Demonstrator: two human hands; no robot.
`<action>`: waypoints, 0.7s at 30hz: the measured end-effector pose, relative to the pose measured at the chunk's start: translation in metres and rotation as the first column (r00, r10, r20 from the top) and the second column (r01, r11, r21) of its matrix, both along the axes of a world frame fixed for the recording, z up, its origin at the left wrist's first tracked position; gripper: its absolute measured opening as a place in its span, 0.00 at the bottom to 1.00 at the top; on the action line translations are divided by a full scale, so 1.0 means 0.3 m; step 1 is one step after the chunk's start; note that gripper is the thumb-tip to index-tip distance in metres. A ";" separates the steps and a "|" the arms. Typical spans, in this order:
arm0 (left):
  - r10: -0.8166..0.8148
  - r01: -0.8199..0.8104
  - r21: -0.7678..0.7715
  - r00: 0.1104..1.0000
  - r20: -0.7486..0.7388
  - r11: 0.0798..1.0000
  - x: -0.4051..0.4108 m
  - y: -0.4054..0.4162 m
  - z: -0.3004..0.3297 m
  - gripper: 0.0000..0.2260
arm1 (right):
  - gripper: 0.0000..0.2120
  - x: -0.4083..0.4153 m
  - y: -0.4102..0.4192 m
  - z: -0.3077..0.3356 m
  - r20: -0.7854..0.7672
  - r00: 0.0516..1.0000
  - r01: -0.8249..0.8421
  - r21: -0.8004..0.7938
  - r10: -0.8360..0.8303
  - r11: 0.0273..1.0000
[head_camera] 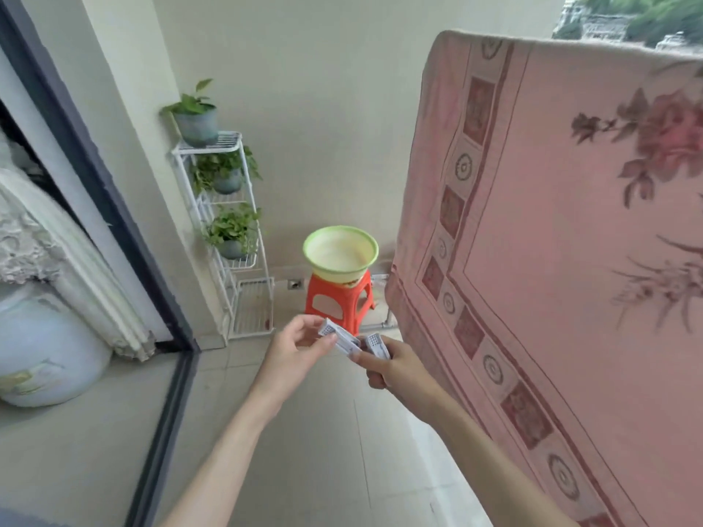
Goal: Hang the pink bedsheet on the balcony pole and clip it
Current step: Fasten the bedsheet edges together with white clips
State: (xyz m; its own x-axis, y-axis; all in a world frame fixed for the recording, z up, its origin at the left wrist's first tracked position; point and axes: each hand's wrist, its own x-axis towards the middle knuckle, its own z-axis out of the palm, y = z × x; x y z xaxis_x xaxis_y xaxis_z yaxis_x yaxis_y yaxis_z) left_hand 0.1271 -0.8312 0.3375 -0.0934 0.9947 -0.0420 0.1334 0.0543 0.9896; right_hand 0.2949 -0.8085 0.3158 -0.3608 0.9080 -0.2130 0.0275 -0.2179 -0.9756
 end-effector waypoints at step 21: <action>-0.238 0.233 -0.047 0.962 -0.133 0.971 -0.201 1.936 -0.034 0.06 | 0.06 0.024 1.765 -0.007 -0.025 0.757 0.642 -0.158 -0.653 0.750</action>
State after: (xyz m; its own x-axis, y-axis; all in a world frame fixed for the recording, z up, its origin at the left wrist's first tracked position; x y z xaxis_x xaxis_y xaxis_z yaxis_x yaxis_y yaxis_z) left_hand 0.0668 -0.2504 0.3274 0.1364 0.9878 -0.0757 0.2796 0.0349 0.9595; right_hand 0.3020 -0.2791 0.3139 0.2842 0.8945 -0.3451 -0.2382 -0.2827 -0.9291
